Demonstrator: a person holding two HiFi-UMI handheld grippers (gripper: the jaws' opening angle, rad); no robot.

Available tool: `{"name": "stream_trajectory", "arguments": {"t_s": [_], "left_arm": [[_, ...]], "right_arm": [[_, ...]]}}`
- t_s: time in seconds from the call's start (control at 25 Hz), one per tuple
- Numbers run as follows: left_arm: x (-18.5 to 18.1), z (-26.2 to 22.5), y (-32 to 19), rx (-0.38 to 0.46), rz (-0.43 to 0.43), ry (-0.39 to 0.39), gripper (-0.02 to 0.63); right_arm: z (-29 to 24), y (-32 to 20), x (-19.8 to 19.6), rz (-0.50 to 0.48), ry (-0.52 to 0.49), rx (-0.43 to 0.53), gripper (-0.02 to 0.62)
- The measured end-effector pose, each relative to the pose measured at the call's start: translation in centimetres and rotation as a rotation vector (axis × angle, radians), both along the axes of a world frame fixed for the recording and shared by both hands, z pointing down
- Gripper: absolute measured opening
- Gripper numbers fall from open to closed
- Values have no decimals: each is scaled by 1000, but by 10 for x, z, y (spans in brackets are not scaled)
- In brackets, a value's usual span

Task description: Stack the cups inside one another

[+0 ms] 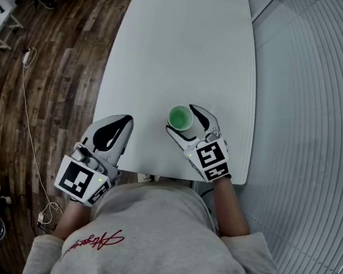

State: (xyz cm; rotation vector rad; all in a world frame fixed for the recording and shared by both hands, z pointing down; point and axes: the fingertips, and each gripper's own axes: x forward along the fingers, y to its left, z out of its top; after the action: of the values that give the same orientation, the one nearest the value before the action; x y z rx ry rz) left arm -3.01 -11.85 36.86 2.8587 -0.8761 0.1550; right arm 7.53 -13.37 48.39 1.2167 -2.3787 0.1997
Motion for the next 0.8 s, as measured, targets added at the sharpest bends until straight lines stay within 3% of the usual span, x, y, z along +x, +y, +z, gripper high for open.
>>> {"name": "stream_trajectory", "arguments": {"t_s": [0.8], "left_arm": [[7, 6, -2, -9, 2, -9, -5]], "right_arm": [[22, 6, 1, -8, 11, -40, 357]]}}
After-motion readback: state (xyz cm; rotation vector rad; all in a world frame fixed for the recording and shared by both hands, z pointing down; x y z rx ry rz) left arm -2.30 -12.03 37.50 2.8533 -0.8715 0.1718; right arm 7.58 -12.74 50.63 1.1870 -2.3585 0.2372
